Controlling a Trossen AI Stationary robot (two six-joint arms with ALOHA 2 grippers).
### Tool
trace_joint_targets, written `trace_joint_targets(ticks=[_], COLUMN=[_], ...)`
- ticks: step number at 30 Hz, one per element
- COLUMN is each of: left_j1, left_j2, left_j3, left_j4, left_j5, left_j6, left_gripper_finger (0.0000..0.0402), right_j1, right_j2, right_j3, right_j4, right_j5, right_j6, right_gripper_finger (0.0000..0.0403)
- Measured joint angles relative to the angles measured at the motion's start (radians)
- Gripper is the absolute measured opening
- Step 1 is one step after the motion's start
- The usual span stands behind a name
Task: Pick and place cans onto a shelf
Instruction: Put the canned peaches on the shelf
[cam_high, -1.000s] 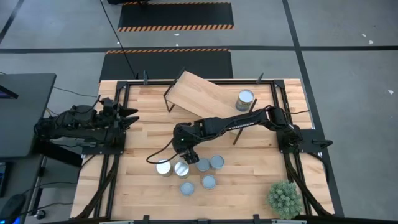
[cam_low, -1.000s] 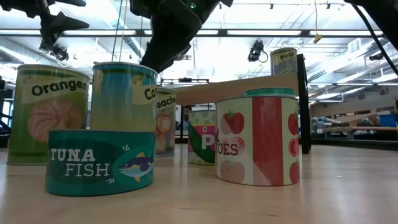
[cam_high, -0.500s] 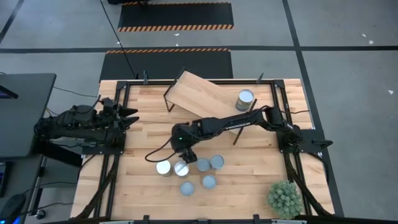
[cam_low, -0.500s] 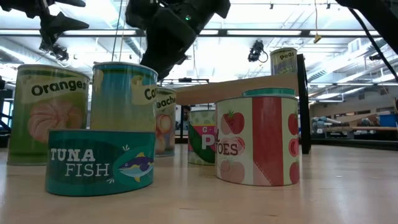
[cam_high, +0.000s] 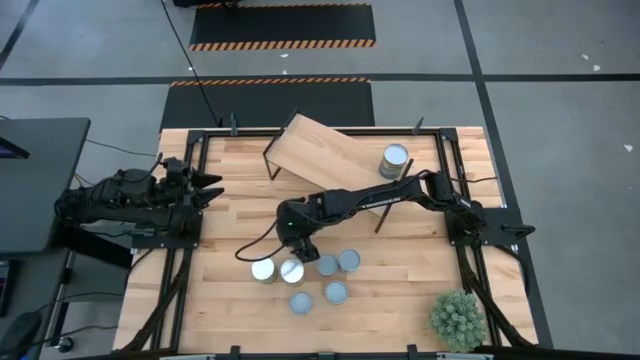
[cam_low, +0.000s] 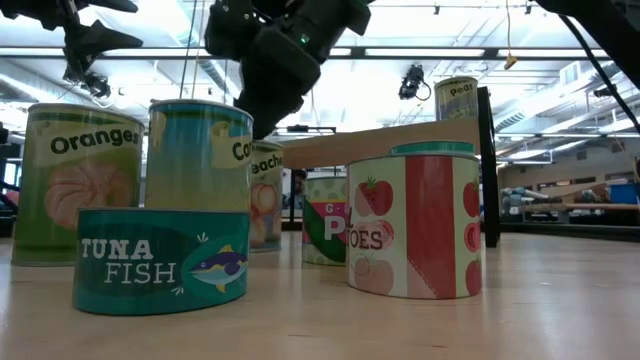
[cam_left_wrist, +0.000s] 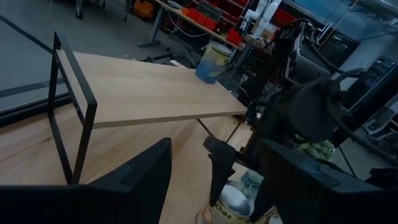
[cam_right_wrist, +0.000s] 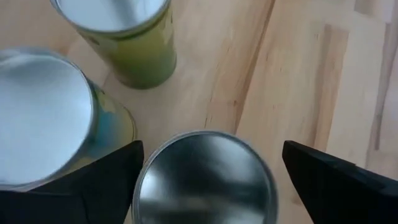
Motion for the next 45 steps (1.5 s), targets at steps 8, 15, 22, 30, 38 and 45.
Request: trace_joint_targets(ticks=[8,15,22,30,38,45], left_j1=[0.000,0.000,0.000,0.000,0.000,0.000], left_j2=[0.000,0.000,0.000,0.000,0.000,0.000], left_j3=[0.000,0.000,0.000,0.000,0.000,0.000], left_j4=[0.000,0.001,0.002,0.002,0.002,0.002], left_j5=[0.000,0.000,0.000,0.000,0.000,0.000], left_j6=[0.000,0.000,-0.001,0.000,0.001,0.002], left_gripper_finger=[0.0247,0.0247,0.0247,0.0247,0.0247,0.0247], right_j1=[0.000,-0.008,-0.024,-0.054,-0.064,-0.090], right_j2=[0.000,0.000,-0.005,-0.010,-0.010,-0.033], right_j3=[-0.039,-0.039,-0.005,0.178,0.360,0.448], right_j4=[-0.003,0.006,-0.035,-0.224,-0.335,-0.441], right_j5=[0.000,0.000,0.009,0.080,0.076,0.089], right_j6=[0.000,0.009,0.063,0.139,0.208,0.298], right_gripper_finger=[0.0366,0.0316,0.0321,0.0319,0.0319,0.0320])
